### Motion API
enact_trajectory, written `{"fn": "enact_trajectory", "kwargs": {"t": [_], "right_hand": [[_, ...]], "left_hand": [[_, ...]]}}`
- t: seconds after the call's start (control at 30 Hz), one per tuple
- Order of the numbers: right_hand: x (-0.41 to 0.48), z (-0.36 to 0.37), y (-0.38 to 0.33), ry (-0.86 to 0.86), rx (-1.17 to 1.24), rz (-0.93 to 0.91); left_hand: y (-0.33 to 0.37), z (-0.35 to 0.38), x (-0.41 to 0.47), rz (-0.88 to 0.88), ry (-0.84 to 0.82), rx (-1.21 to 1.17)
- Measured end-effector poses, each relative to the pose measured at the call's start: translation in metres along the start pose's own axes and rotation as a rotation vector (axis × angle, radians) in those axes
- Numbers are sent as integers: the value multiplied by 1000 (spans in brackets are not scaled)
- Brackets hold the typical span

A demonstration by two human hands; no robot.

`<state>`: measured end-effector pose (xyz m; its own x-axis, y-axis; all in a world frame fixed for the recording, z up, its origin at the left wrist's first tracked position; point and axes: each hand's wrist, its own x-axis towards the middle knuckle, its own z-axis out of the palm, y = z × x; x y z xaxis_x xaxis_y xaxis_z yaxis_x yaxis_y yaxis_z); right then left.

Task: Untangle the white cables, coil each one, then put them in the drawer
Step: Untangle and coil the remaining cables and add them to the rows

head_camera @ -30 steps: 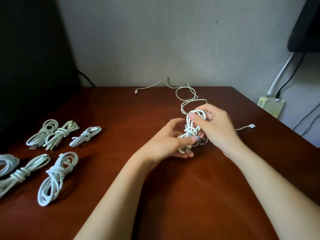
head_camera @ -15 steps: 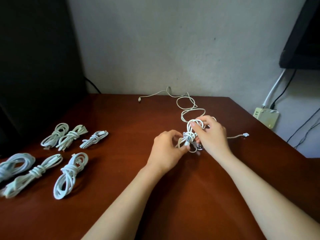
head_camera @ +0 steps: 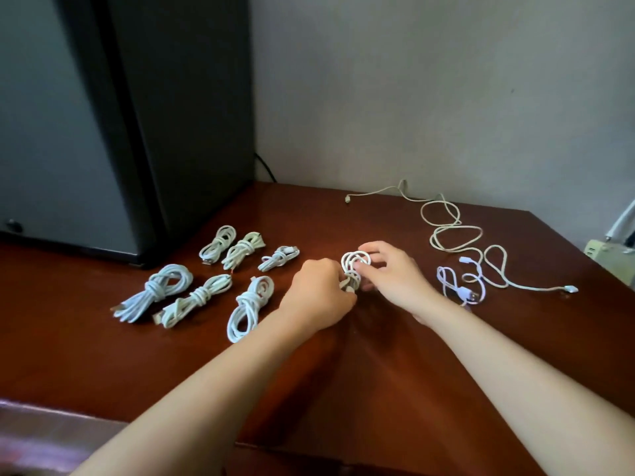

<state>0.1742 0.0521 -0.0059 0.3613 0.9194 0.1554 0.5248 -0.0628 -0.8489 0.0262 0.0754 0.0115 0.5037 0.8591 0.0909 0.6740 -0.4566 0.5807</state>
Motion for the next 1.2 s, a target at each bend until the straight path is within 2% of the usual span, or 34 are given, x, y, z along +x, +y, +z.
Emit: {"fn": "enact_trajectory", "kwargs": {"t": [0.27, 0.37, 0.57, 0.83, 1.03, 1.2], "right_hand": [[28, 49, -6, 23, 215, 82], [35, 56, -9, 50, 148, 67], [38, 58, -12, 77, -50, -32], [25, 27, -20, 71, -100, -97], [6, -23, -21, 40, -231, -176], [-9, -70, -14, 78, -340, -201]], "left_hand": [[-23, -26, 15, -64, 75, 50], [-29, -28, 21, -82, 63, 83], [-27, -29, 23, -13, 93, 308], [0, -38, 16, 80, 200, 413], [37, -28, 16, 158, 209, 354], [64, -9, 23, 101, 187, 92]]}}
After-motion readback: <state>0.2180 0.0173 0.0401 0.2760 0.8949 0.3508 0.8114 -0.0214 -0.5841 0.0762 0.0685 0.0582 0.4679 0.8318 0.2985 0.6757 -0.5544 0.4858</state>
